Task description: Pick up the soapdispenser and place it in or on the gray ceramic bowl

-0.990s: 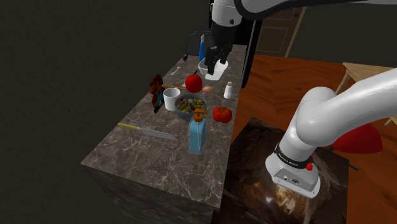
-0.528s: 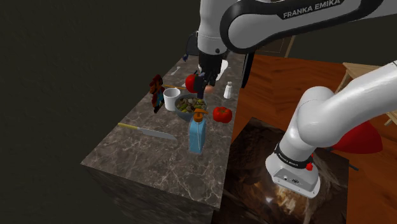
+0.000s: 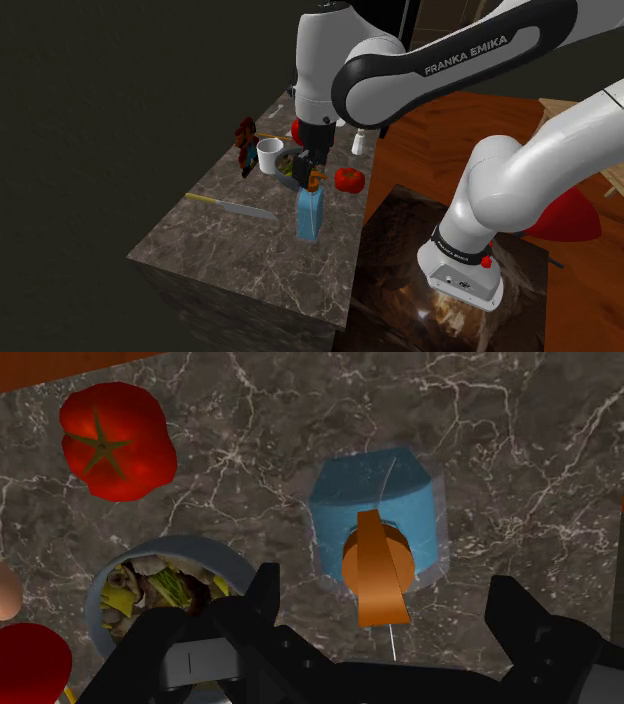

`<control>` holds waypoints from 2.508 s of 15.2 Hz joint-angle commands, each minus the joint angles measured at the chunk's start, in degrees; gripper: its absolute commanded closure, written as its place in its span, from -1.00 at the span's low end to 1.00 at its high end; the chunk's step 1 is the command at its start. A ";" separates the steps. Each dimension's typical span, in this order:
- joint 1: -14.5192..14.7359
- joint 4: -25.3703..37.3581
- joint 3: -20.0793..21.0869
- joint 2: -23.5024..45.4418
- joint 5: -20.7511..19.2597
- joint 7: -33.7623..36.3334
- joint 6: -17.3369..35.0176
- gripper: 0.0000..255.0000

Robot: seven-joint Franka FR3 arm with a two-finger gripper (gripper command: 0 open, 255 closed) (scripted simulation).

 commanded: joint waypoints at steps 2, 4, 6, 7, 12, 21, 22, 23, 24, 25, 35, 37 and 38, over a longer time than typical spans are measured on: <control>-0.02 -1.60 0.34 1.07 0.08 0.09 2.66 -1.00; -0.10 -2.57 0.56 1.93 0.06 0.17 4.48 -1.00; -0.13 -2.84 0.63 2.18 0.05 0.20 5.01 -1.00; -0.13 -2.84 0.63 2.19 0.05 0.20 5.01 -1.00; -0.13 -2.84 0.63 2.19 0.05 0.20 5.01 -1.00; -0.13 -2.87 0.61 2.14 0.06 0.18 5.00 1.00; -0.13 -2.84 0.63 2.19 0.05 0.20 5.01 1.00; -0.12 -2.33 0.50 1.79 0.05 0.12 4.10 1.00; -0.11 -1.80 0.37 1.42 0.03 0.06 3.21 1.00; -0.10 -1.26 0.24 1.07 0.02 0.00 2.32 1.00; -0.17 4.71 -0.91 -1.50 -0.33 -0.48 -6.19 1.00; -0.21 6.03 -1.11 -1.82 -0.42 -0.55 -7.82 1.00; -0.23 6.70 -1.21 -1.95 -0.47 -0.59 -8.62 1.00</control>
